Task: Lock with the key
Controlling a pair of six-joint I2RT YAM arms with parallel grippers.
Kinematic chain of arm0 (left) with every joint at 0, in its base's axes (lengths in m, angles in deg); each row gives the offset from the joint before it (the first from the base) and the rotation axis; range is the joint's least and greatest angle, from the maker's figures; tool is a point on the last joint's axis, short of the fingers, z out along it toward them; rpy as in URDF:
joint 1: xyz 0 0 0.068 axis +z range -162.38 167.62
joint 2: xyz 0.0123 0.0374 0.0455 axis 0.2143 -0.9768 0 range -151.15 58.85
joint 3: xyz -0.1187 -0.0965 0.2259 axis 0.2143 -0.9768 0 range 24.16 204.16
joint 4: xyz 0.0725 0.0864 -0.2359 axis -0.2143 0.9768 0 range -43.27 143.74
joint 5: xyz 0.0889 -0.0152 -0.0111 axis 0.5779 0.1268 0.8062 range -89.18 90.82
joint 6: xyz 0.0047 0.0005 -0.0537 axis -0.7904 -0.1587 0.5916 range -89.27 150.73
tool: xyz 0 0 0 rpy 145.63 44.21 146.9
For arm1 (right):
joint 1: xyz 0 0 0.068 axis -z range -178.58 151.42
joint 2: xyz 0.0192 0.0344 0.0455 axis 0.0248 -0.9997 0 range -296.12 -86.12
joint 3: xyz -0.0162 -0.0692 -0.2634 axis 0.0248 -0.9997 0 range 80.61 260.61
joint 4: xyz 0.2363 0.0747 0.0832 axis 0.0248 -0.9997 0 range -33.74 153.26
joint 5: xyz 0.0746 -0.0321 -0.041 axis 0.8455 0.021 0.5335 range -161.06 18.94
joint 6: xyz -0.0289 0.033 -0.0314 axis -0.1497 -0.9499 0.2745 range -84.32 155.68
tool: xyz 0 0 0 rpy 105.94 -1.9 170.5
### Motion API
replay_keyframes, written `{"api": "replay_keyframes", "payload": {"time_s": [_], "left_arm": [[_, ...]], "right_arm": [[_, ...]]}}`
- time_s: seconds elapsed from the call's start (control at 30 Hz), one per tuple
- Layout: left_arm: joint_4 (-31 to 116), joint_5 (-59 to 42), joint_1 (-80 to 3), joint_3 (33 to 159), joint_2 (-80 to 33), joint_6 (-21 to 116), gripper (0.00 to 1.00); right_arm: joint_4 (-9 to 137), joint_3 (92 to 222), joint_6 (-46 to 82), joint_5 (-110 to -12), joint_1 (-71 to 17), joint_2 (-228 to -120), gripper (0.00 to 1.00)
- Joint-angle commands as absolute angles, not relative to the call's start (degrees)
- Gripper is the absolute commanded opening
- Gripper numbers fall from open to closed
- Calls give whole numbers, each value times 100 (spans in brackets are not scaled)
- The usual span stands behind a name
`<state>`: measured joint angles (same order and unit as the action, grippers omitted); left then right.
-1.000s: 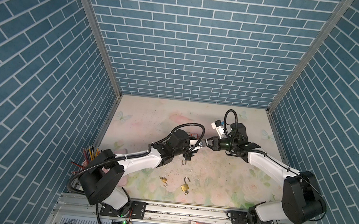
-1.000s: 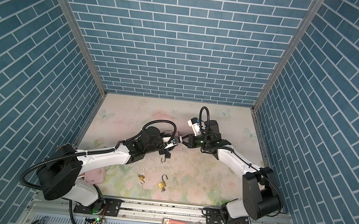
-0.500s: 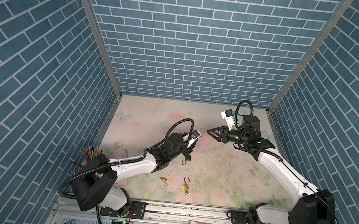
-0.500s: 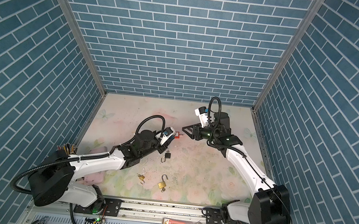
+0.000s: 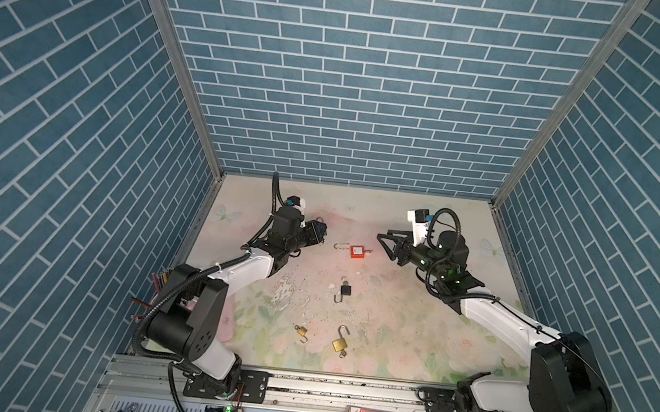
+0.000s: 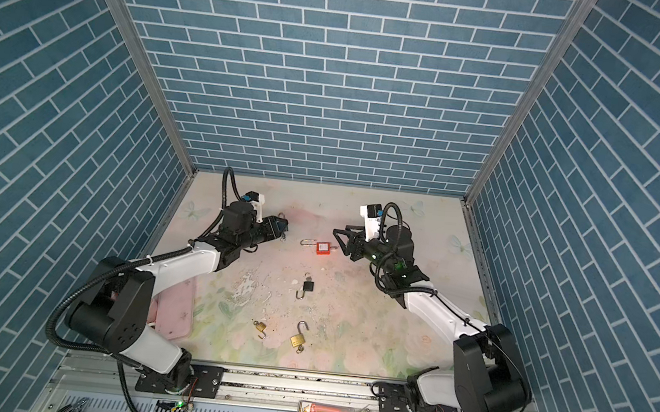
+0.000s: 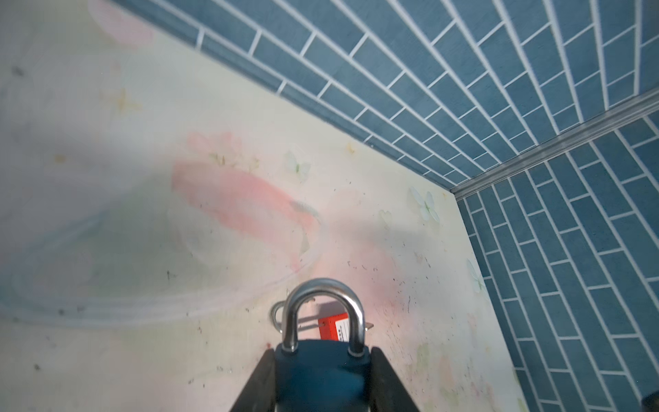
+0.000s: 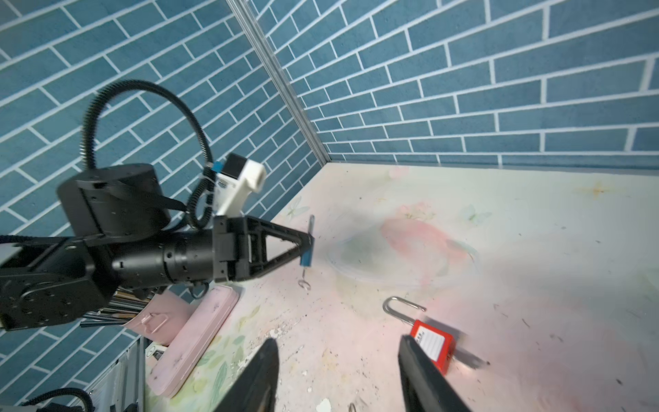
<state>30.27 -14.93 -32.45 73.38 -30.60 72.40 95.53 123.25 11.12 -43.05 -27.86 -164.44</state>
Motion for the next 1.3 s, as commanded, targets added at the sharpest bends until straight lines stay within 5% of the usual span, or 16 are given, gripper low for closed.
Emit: {"api": "replay_keyframes", "payload": {"time_s": [0.0,0.43,1.27], "left_arm": [[3090,-1852,-3233,7420,-3056,8084,0],[2435,-1772,-3201,6805,-3538,10265,0],[2239,-1504,-3195,6540,-3340,10798,0]], "right_arm": [[10444,12386,1149,-4727,-3135,-16761,53],[10114,12912,438,-4990,-4014,-17947,48],[9363,14541,375,-3670,-4086,-20084,31]]}}
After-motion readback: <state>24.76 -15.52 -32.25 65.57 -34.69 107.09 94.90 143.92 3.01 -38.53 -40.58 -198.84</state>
